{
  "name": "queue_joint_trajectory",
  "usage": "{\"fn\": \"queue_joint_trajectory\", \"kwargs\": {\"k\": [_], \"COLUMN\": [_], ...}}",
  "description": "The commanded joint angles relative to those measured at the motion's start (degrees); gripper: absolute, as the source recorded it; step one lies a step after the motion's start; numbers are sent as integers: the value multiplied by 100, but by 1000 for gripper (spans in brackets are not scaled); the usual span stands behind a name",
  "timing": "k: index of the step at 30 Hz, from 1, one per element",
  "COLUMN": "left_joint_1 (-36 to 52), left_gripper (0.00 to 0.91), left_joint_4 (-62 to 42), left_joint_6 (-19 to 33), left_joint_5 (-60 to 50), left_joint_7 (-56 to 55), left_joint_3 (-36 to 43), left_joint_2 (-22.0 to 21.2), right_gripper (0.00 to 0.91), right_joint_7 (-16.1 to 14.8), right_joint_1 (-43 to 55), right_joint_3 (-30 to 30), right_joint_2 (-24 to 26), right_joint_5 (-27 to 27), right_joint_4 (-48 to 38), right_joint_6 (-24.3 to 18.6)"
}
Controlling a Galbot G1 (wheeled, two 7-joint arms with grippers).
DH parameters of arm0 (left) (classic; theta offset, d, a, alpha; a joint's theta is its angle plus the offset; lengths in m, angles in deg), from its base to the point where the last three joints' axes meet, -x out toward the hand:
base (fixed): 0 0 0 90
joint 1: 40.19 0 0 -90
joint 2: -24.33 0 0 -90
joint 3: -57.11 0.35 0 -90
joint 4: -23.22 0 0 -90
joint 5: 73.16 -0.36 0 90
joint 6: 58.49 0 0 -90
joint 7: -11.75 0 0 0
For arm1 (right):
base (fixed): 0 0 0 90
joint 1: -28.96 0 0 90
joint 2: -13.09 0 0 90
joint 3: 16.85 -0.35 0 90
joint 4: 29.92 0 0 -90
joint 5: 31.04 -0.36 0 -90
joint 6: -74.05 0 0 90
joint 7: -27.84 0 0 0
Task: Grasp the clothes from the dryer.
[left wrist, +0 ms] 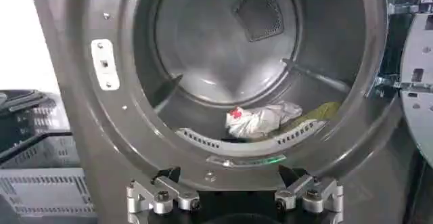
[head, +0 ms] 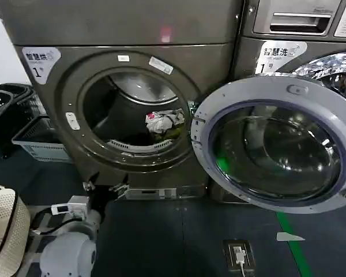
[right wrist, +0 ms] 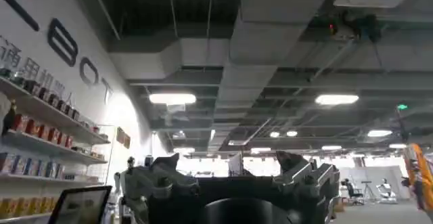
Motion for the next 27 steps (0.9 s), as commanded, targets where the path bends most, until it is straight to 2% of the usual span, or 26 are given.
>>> {"fn": "queue_joint_trajectory", "kwargs": {"k": [1, 27], "left_joint_1": [-12, -43], "left_gripper": [907, 907], "left_joint_4": [-9, -2], "left_joint_6": [-281, -281], "left_joint_5": [12, -3], "left_joint_7": [1, -21], "left_joint_3": [14, 14], "left_joint_2": [-2, -4], "right_gripper": [907, 907], "right_joint_7": [5, 0], "right_joint_1": [-6, 41], "right_joint_3": [-11, 56], "right_joint_2": [-1, -67], "right_joint_5": [-2, 1], "right_joint_4": [-12, -8], "right_joint_6": [-5, -26]}}
